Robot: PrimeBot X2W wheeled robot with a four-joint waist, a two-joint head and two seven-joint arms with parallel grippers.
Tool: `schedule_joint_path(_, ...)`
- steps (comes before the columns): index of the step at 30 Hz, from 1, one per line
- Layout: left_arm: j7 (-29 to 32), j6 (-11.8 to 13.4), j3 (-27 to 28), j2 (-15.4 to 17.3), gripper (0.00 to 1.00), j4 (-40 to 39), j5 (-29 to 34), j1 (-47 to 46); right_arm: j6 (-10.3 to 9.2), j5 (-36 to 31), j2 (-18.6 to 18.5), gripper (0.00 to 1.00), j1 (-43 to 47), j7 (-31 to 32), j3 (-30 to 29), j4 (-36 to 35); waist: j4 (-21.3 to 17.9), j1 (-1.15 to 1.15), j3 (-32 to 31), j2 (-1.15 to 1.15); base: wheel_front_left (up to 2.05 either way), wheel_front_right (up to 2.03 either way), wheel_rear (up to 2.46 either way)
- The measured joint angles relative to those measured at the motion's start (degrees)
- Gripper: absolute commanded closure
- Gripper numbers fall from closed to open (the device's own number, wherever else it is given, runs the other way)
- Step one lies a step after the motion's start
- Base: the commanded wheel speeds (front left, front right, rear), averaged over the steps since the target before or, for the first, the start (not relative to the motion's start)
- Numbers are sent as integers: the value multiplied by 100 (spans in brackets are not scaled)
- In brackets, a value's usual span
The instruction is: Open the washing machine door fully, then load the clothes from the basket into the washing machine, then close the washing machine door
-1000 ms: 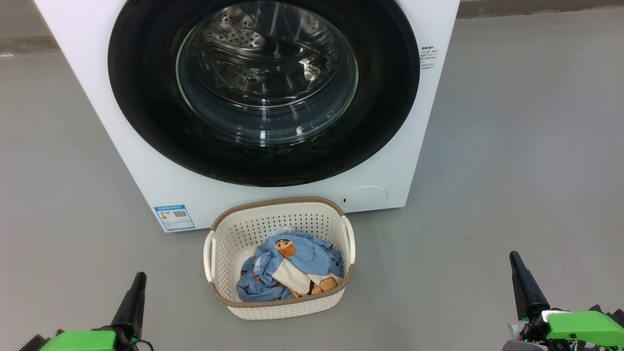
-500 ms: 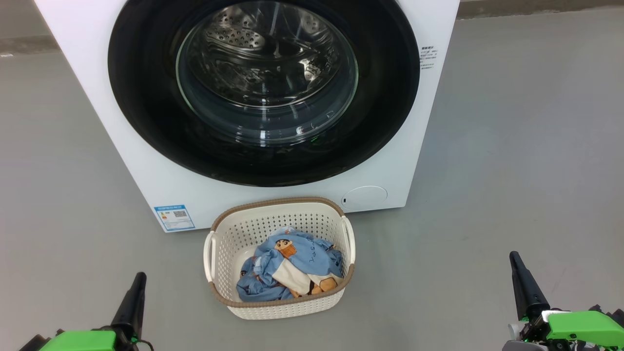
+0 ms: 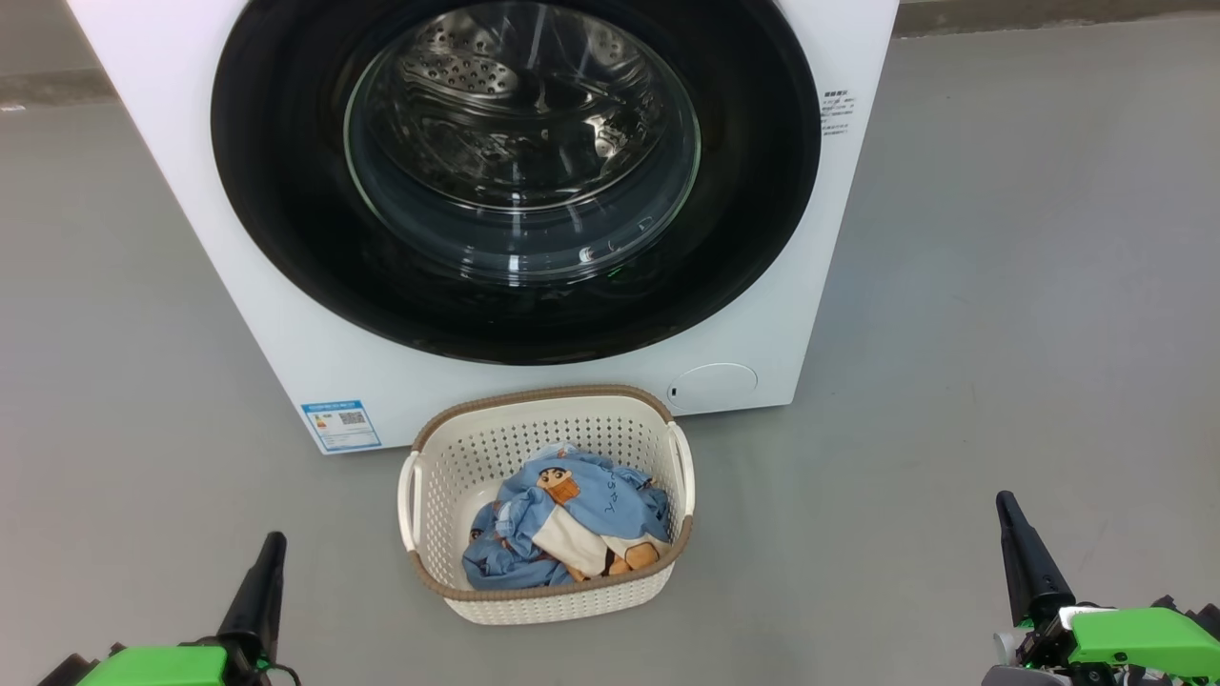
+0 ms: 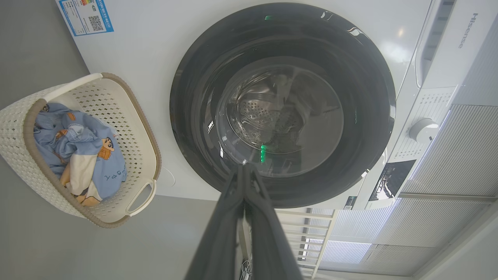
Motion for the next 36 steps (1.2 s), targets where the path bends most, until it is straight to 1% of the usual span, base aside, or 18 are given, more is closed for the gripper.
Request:
schedule_joint_path(7, 0, 0, 0, 0, 100, 0, 0, 0, 0, 0, 0, 100, 0, 0, 0, 0, 0, 0, 0, 0, 0, 0, 0)
schedule_joint_path(8, 0, 0, 0, 0, 0, 0, 0, 0, 0, 0, 0, 0, 0, 0, 0, 0, 0, 0, 0, 0, 0, 0, 0)
schedule_joint_path(14, -5, 2, -46, -132, 0, 292, -11, 232, 0, -1, 65, 0, 224, -9, -1, 323, -1, 0, 4, 0, 0, 0, 0)
schedule_joint_path(16, -14, 8, -56, -141, 0, 318, -11, 273, 0, -3, 65, 0, 269, -19, 4, 330, -2, 1, 7, 0, 0, 0, 0)
schedule_joint_path(20, -71, 8, -74, -131, 0, 293, -10, 272, 0, -52, 60, 0, 265, -70, 34, 300, -7, 12, -8, 0, 0, 0, 0)
schedule_joint_path(24, -161, 8, -134, -125, 0, 225, 36, 271, 0, -86, 36, 0, 263, -155, 97, 265, -14, 2, -1, 0, 0, 0, 0)
schedule_joint_path(36, -337, 8, -216, -105, 0, 74, 477, 265, 0, -606, -32, 0, 240, -365, 200, 168, -38, 0, 1, 0, 0, 0, 0)
